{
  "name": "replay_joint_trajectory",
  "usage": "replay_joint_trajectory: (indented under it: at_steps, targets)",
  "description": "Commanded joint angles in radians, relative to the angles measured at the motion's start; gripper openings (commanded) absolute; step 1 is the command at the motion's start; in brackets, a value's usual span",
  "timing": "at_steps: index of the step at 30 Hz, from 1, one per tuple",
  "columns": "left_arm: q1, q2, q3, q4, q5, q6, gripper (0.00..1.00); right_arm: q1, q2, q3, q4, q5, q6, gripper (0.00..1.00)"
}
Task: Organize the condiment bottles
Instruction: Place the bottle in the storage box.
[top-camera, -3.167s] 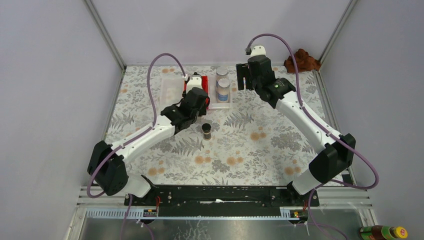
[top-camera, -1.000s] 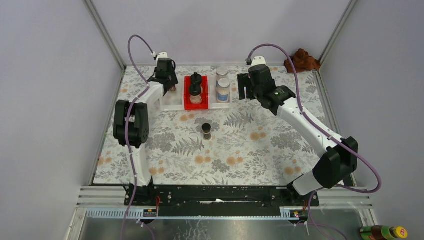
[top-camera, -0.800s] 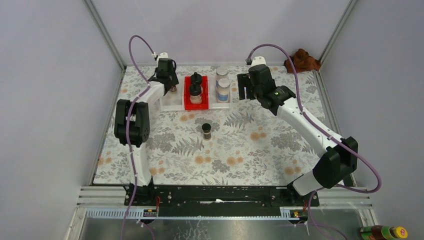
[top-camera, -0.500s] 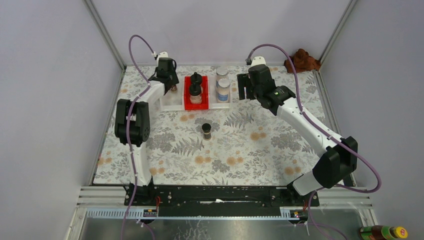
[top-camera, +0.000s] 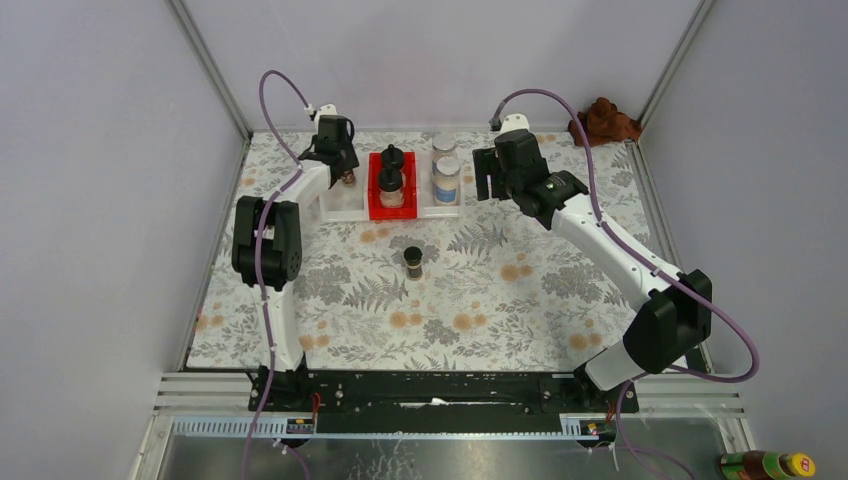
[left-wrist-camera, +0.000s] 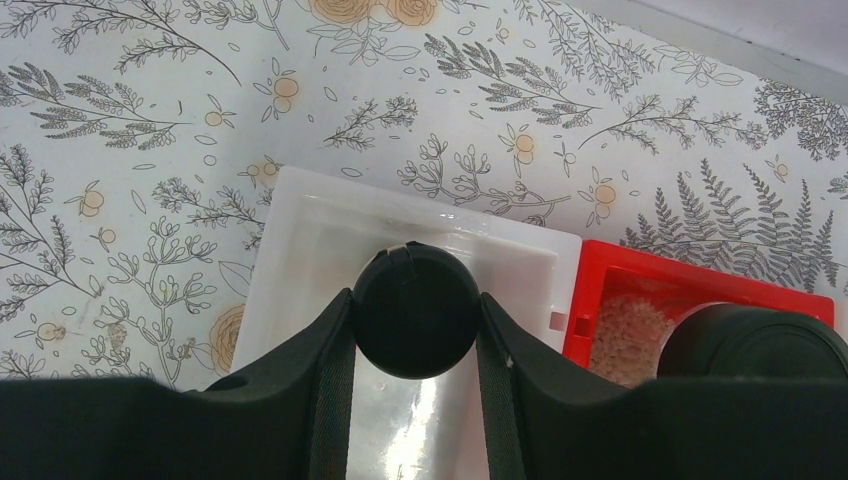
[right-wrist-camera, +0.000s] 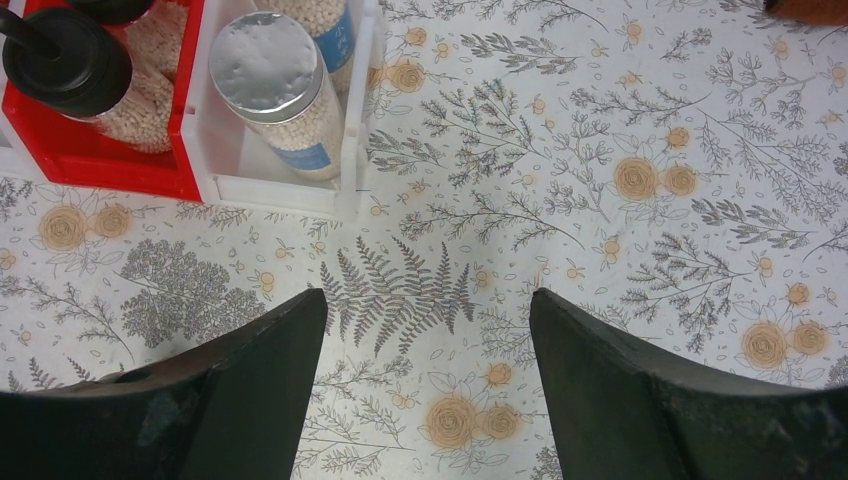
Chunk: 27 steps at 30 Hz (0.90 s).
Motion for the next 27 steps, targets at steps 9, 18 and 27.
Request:
replay_joint_trajectory:
  at_steps: [9,18,27]
  targets:
    - [0.007,0.010,0.017,-0.022,-0.026,-0.017,0.72,-0.008,0.015,0.042,0.023,-0.015,0.007,0.82]
    - [0.005,-0.006,0.019,-0.026,-0.031,-0.025,0.82,-0.007,0.014,0.044,0.020,-0.020,0.008,0.82]
    - [-0.055,-0.185,-0.082,-0.028,-0.067,-0.017,0.82,-0.007,0.003,0.037,0.043,-0.010,0.005,0.81]
